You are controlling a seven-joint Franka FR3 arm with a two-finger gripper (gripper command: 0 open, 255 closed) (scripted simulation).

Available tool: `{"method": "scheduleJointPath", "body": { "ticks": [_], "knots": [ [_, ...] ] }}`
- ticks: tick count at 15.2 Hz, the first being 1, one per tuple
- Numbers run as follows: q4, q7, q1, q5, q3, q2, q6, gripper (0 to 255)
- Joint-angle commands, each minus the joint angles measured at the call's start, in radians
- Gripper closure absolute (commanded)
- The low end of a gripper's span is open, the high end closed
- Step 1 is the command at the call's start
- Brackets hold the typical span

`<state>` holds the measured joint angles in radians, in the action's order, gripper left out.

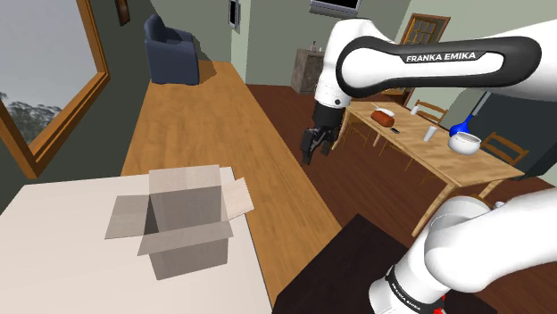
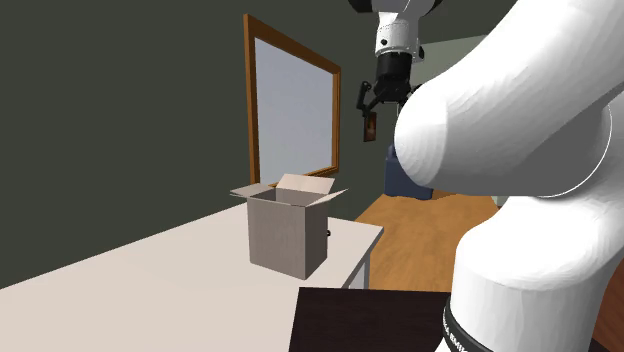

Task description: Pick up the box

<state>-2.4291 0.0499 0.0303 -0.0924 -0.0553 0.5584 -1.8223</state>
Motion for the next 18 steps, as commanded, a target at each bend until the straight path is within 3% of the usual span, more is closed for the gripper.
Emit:
{"method": "scheduleJointPath", "body": {
  "ticks": [1,10,18],
  "knots": [
    [0.011,-0.016,0.008,-0.010,-0.003,-0.071,-0.066,0],
    [0.128,-0.090,0.044,-0.051,-0.019,-0.401,-0.302,0],
    [0.319,-0.149,0.069,-0.077,-0.043,-0.702,-0.430,0]
  ]
}}
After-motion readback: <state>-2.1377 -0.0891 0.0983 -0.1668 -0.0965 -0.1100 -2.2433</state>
